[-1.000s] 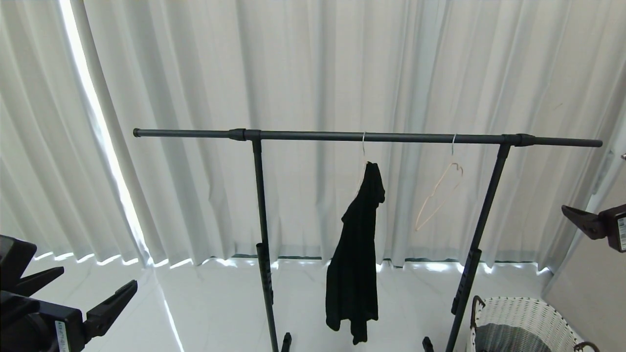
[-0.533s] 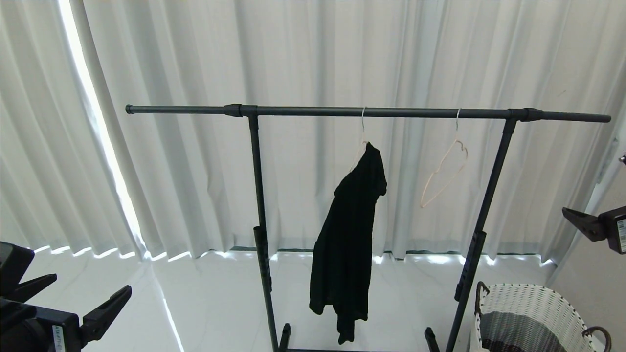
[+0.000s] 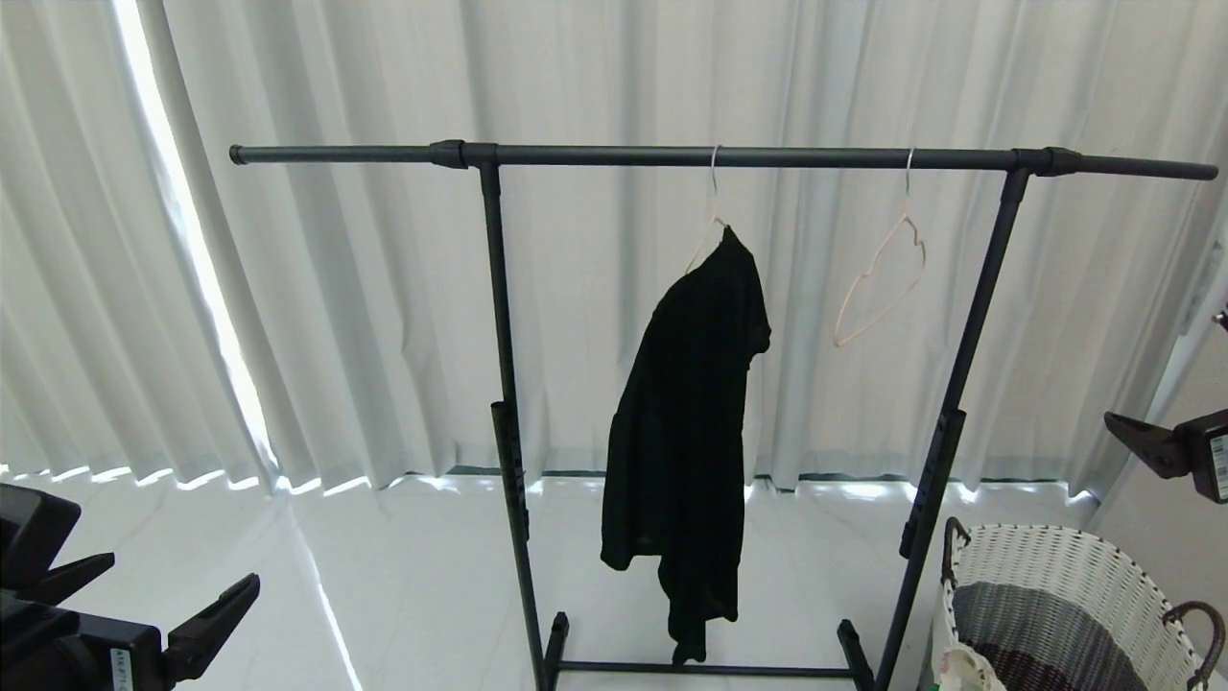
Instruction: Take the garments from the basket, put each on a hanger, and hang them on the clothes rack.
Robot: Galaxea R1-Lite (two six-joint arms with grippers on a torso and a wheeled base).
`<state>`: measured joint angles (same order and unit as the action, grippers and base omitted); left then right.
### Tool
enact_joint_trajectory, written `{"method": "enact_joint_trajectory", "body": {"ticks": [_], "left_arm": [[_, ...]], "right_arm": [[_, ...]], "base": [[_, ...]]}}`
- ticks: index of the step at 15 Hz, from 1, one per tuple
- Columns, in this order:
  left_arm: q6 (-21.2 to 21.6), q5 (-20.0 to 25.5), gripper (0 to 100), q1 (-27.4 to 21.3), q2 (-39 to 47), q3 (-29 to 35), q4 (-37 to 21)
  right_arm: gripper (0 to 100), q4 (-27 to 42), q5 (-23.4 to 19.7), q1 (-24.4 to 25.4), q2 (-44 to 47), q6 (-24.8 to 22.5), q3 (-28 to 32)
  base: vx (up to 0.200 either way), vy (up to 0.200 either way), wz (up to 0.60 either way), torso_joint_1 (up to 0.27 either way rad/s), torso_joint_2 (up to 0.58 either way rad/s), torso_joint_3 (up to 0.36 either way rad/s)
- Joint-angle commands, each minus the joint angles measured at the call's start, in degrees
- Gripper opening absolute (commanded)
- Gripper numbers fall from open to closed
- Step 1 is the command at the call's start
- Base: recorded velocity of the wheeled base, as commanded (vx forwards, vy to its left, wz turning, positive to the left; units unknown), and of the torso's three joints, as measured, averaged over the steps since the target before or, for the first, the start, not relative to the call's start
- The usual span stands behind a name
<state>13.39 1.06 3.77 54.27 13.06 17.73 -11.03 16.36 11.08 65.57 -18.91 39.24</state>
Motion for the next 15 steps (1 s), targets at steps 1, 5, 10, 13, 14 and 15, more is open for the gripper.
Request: {"method": "enact_joint_trajectory", "body": {"ticks": [1,5,10,13,14,15], "left_arm": [[-0.03,-0.01,100,1.51,0.22,-0.14,0.03],[-0.11,-0.01,100,1.59,-0.40,-0.84,0.12],[0.06,-0.01,100,1.51,-0.57,-0.40,0.12],[-0.03,0.08,100,1.51,-0.92,-0.49,0.12],[-0.03,0.08,100,1.51,-1.01,-0.49,0.12],[-0.03,0.08,100,1.51,-1.27,-0.40,0.12]], "right_arm": [[100,-0.04,-0.01,-0.01,0.17,0.01,-0.04],[100,-0.92,-0.01,-0.09,-0.09,0.10,-1.71],[100,-3.38,-0.01,-0.09,-0.01,0.10,-4.09],[100,-3.38,-0.01,-0.09,-0.27,0.01,-5.14],[100,-3.38,-0.01,-0.09,-0.53,0.01,-5.40],[100,-3.38,-0.01,-0.09,-0.89,0.01,-5.84]], "base": [[0.000,0.000,0.00,-0.183,0.46,0.276],[0.000,0.000,0.00,-0.057,0.16,0.100],[0.000,0.000,0.00,0.000,0.00,0.000],[0.000,-0.067,0.00,0.001,0.00,0.002],[0.000,-0.200,0.00,0.002,0.01,0.002],[0.000,-0.200,0.00,-0.007,0.01,0.007]]}}
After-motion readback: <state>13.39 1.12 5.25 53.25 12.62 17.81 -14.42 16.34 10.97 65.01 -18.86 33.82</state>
